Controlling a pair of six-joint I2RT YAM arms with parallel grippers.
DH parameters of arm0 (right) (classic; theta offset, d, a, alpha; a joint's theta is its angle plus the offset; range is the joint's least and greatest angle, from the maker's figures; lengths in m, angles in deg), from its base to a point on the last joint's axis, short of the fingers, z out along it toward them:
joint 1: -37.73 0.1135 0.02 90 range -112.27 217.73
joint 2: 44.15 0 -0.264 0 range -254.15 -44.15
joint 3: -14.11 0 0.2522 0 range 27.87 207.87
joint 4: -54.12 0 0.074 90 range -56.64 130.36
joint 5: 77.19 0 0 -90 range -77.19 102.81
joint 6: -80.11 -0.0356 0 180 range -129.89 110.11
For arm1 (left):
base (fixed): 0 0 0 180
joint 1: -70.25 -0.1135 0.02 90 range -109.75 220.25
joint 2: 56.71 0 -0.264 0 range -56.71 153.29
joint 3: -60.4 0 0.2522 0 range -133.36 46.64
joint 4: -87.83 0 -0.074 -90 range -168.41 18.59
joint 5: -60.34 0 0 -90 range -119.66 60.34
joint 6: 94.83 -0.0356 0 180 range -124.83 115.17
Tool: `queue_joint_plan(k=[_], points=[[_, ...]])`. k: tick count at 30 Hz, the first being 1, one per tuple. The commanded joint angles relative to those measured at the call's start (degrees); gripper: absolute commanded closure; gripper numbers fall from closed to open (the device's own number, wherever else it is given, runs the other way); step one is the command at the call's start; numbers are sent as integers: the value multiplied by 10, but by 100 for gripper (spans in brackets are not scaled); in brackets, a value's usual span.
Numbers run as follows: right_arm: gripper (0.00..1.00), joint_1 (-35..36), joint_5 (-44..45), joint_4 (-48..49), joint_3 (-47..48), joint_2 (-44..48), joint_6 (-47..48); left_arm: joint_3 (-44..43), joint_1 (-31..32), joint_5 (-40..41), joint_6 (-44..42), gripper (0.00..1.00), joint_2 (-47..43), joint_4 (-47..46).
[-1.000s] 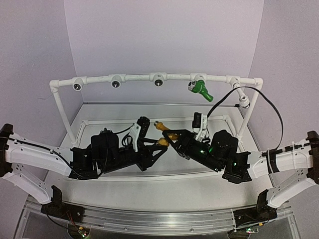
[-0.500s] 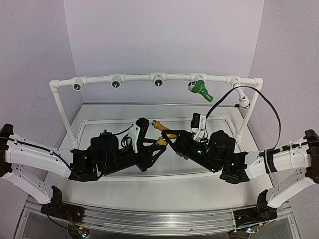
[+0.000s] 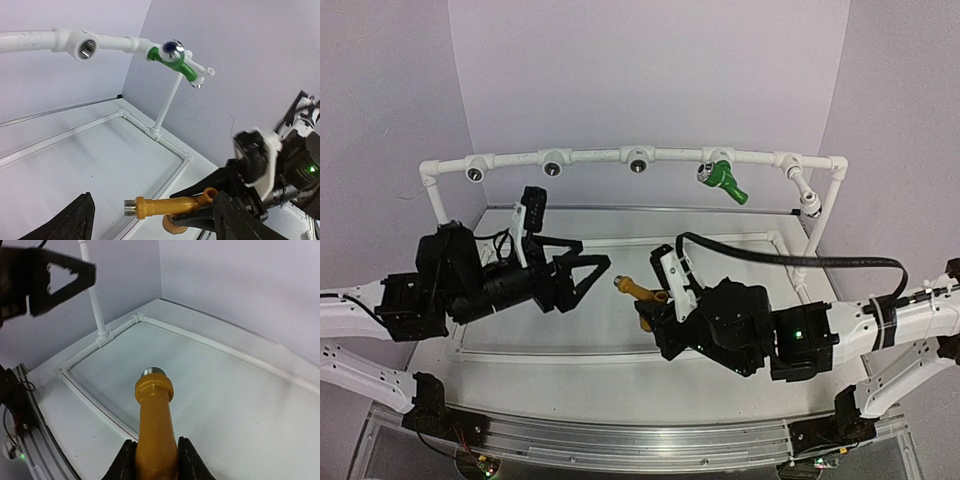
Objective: Install the water faucets
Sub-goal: Pass from the left arm to the right, then move the water faucet to the center of the board.
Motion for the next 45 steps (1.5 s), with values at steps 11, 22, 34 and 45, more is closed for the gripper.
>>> queue_joint_plan(k=[11, 22, 34, 45], points=[[100, -16, 192, -240, 112, 61, 182, -3, -134, -255, -36, 3, 179, 131], [100, -20, 123, -238, 122, 156, 178, -150, -56, -209, -260, 3, 520, 7], [100, -20, 93, -241, 140, 138, 258, -309, -50, -127, -306, 59, 691, 1], [100, -110, 130, -241, 273, -20, 411, -503, -96, -185, -239, 90, 840, 22]])
